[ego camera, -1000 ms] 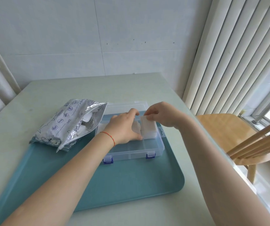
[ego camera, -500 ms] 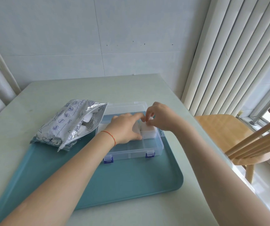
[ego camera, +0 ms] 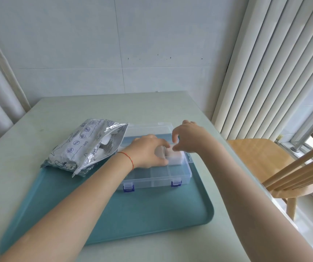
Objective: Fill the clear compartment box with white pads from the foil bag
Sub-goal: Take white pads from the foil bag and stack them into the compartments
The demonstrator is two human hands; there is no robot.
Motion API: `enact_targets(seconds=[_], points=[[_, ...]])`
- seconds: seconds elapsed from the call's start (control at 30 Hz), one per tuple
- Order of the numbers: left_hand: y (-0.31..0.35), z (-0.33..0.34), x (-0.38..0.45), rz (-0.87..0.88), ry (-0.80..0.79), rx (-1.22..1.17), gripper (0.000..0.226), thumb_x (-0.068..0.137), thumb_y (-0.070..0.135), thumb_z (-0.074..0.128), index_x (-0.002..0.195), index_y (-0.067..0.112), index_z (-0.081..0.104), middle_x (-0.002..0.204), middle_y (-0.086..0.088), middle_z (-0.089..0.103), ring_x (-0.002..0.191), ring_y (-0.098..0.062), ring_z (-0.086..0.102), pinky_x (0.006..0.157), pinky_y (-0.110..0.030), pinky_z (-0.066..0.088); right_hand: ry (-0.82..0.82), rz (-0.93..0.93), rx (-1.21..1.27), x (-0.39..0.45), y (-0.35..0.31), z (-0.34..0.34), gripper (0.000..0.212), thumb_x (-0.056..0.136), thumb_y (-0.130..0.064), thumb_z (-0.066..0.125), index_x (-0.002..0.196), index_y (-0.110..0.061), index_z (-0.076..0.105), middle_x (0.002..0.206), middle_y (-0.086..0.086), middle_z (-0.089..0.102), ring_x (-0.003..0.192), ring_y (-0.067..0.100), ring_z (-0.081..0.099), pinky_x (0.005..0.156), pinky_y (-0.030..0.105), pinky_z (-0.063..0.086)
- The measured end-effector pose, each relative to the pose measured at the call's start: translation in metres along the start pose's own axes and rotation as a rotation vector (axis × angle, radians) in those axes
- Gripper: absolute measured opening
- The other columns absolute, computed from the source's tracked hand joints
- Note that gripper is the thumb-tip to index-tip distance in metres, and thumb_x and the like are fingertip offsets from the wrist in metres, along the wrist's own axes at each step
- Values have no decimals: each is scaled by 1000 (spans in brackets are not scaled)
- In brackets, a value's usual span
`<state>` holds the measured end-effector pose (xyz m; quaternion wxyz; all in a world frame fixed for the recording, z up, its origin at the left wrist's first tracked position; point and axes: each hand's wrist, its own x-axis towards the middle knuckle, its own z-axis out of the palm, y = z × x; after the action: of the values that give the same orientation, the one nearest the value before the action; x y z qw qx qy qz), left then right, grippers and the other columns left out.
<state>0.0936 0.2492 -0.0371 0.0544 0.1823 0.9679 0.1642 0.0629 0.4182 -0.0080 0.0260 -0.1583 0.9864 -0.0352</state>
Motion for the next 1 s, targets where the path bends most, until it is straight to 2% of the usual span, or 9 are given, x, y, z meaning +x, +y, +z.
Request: enact_targets(seconds=[0.07, 0.13, 0.2, 0.23, 0.4, 0.5, 0.6, 0.73, 1.0], points=[[-8, -11, -11, 35, 225, -128, 41, 74, 47, 55, 111, 34, 68, 116, 3, 61, 114, -19, 55, 100, -38, 42, 98, -38, 80, 3, -11, -4, 18, 87, -33, 64, 104, -27, 66, 100, -1, 43, 107, 23, 49, 86, 33, 42], [-22, -23, -22, 43, 573, -129, 24, 76, 34, 54, 87, 25, 73, 87, 5, 64, 89, -21, 60, 81, -39, 51, 178, -100, 171, 5, -26, -5, 14, 88, -30, 60, 98, -26, 69, 98, -1, 48, 102, 23, 52, 86, 31, 44], [-44, -36, -37, -72, 844, -2, 15, 76, 29, 58, 75, 21, 71, 74, 4, 59, 77, -25, 58, 69, -39, 50, 214, -168, 240, 10, -50, -2, 12, 88, -27, 59, 94, -25, 69, 97, 0, 52, 97, 23, 56, 86, 32, 47], [-54, -42, -43, -163, 879, 52, 13, 77, 32, 62, 75, 21, 69, 77, 1, 58, 80, -28, 57, 70, -38, 48, 222, -193, 258, 13, -61, 0, 12, 88, -26, 59, 94, -24, 70, 97, 1, 53, 97, 23, 56, 86, 33, 47], [-98, -49, -66, -480, 587, 125, 32, 73, 54, 72, 92, 29, 65, 103, -1, 52, 105, -26, 47, 84, -36, 37, 259, -250, 289, 29, -106, 17, 19, 91, -25, 57, 106, -26, 68, 109, 4, 45, 110, 23, 45, 93, 37, 44], [-117, -50, -69, -475, 632, -153, 15, 78, 42, 65, 72, 28, 64, 95, 0, 54, 98, -23, 45, 84, -34, 38, 244, -241, 269, 40, -122, 25, 32, 91, -26, 56, 122, -30, 63, 128, 5, 44, 122, 23, 41, 99, 40, 42], [-129, -56, -72, -424, 573, -392, 23, 84, 26, 61, 63, 19, 55, 75, 2, 55, 80, -21, 49, 66, -30, 35, 281, -213, 298, 50, -133, 25, 38, 94, -25, 52, 132, -24, 57, 142, 0, 42, 128, 22, 41, 101, 39, 41], [-133, -61, -76, -420, 520, -572, 31, 89, 17, 57, 63, 16, 41, 60, 2, 36, 60, -17, 34, 56, -32, 26, 304, -214, 310, 61, -143, 26, 35, 95, -23, 51, 129, -22, 59, 135, 1, 47, 122, 24, 44, 95, 37, 43], [-151, -60, -75, -516, 525, -586, 31, 96, 21, 47, 67, 16, 38, 64, -1, 42, 62, -18, 38, 55, -31, 28, 287, -192, 257, 73, -162, 33, 31, 87, -41, 63, 110, -22, 69, 130, 1, 43, 120, 23, 41, 95, 37, 40]])
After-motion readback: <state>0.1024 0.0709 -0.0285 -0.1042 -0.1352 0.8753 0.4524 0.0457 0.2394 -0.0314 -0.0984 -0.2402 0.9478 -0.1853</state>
